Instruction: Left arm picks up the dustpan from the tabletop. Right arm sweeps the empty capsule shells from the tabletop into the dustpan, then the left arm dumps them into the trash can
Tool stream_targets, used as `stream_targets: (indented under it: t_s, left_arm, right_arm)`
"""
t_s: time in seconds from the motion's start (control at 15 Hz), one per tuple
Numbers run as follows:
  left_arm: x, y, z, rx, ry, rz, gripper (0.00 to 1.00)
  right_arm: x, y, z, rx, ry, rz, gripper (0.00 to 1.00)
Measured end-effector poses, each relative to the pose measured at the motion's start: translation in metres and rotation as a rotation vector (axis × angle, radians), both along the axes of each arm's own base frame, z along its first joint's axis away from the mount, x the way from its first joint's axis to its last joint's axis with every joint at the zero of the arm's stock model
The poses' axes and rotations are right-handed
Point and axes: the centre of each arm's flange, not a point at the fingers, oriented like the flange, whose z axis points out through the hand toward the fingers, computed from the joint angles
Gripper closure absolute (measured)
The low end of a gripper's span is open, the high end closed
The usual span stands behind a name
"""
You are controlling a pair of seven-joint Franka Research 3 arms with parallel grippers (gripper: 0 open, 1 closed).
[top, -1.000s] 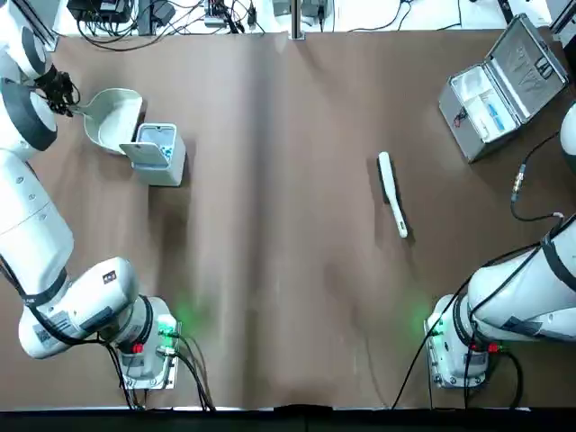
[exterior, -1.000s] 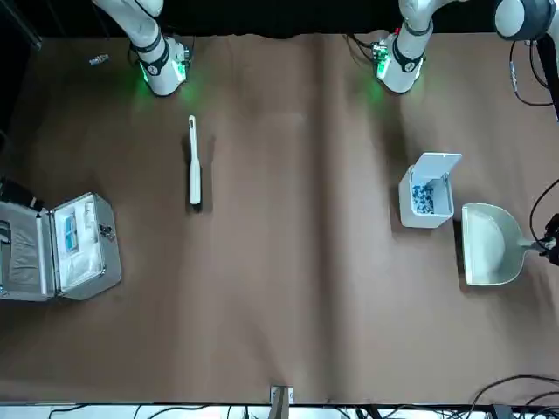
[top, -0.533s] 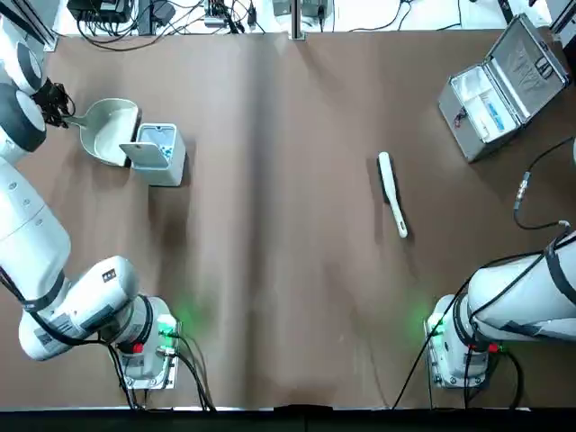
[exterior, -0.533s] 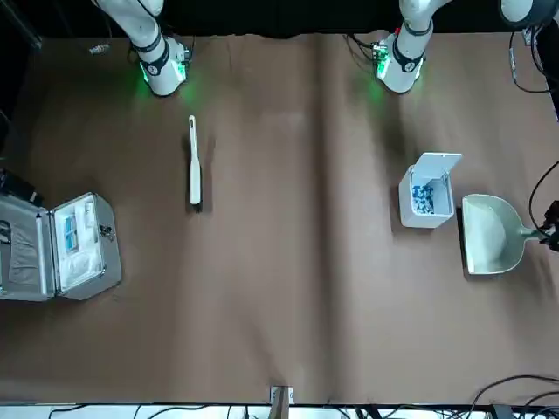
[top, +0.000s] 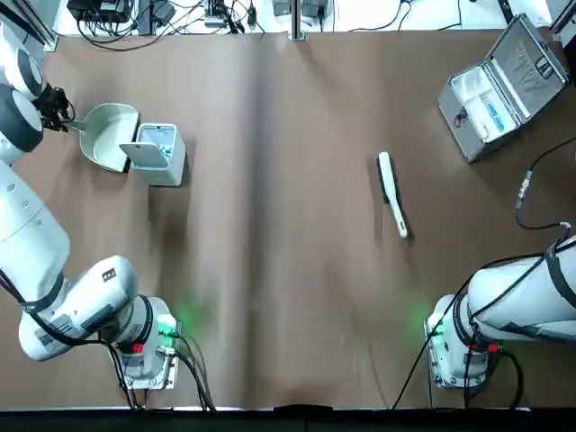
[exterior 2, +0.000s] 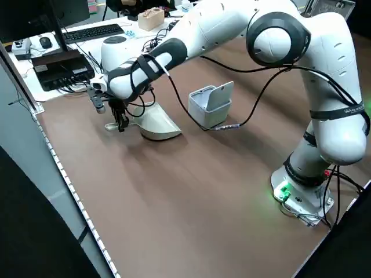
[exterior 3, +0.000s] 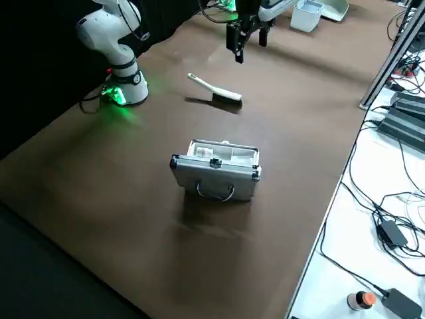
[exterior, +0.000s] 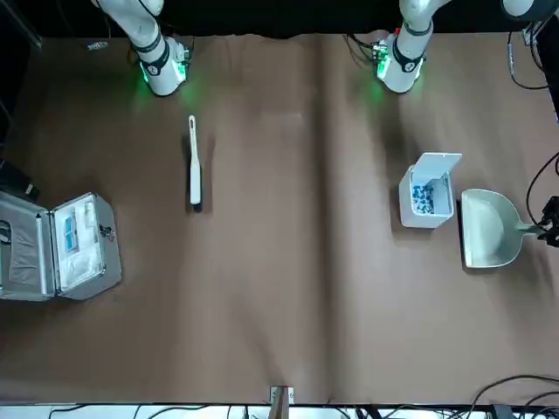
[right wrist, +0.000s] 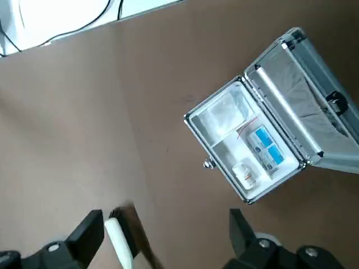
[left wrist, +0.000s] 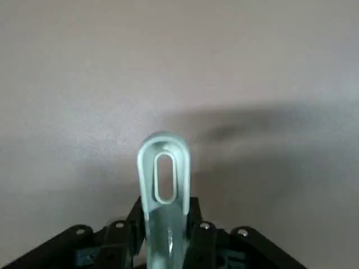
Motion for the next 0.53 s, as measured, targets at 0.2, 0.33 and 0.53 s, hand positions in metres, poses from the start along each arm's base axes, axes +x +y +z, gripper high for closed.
stream_targets:
  t_s: [0.2,0.33,0.53]
  left_arm:
    - [-0.001,0.000,-0.001,-0.001,0.001,0.000,0.67]
    - [-0.001,-0.001,-0.002,-0.001,0.001,-0.001,0.67]
    - [0.000,0.000,-0.001,0.004,-0.007,-0.002,0.66]
  right_arm:
    - [0.001,0.018,-0.001,0.001,0.005,0.030,0.01]
    - [0.002,0.034,-0.002,0.000,0.007,0.058,0.01]
    - [0.003,0.046,-0.002,0.000,0.007,0.077,0.01]
